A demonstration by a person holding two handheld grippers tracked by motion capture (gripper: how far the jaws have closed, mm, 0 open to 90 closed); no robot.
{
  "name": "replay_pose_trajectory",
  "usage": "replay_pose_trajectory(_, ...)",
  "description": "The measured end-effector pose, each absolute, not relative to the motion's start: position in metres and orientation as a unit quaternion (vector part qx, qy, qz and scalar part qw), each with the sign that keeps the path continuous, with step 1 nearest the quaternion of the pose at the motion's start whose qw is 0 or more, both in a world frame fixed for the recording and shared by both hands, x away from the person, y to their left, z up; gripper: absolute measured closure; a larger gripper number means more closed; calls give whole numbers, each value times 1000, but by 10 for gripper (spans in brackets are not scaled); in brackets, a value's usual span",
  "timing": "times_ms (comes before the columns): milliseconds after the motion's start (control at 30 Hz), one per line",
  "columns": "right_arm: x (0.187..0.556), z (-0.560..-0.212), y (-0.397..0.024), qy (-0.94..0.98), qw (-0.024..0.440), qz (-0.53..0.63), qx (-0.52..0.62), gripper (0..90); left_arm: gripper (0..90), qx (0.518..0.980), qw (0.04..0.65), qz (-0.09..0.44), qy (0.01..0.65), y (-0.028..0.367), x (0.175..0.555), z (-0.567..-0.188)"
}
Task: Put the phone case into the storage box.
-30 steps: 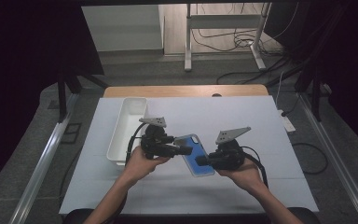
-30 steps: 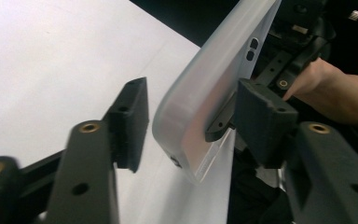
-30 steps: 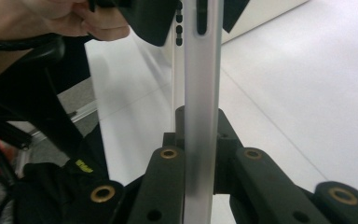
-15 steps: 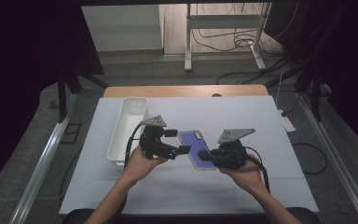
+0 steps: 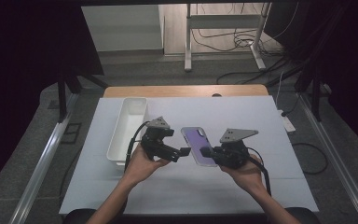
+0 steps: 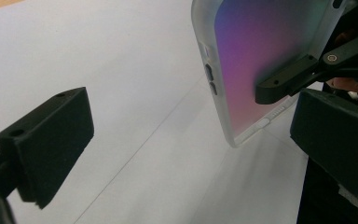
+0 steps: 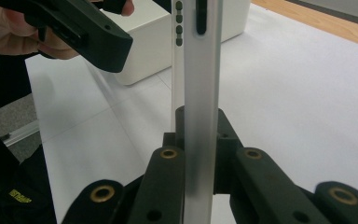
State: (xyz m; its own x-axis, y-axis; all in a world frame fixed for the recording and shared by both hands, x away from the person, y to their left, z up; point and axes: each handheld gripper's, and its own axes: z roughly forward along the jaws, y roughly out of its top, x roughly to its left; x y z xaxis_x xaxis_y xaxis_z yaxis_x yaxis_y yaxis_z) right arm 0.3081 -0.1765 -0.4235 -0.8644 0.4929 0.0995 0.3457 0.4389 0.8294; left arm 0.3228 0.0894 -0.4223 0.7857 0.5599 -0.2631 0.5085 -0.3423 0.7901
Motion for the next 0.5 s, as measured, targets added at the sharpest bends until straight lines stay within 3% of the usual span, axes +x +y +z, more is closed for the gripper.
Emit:
replay_pose_trajectory(133, 307, -424, -176, 845, 87, 467, 247, 854, 102, 821, 469, 36, 324, 90, 321, -422)
replay_pose_trajectory(267, 307, -424, -175, 844, 90, 468, 246, 854, 297, 816, 477, 23, 325, 92, 321, -421)
replay_pose_trajectory(300, 307, -424, -175, 844, 90, 468, 246, 854, 297, 817, 476, 22, 326, 92, 321, -421)
replay_pose_trajectory(500, 305, -424, -173, 844, 91, 468, 245, 854, 516, 815, 482, 2, 321, 93, 321, -421)
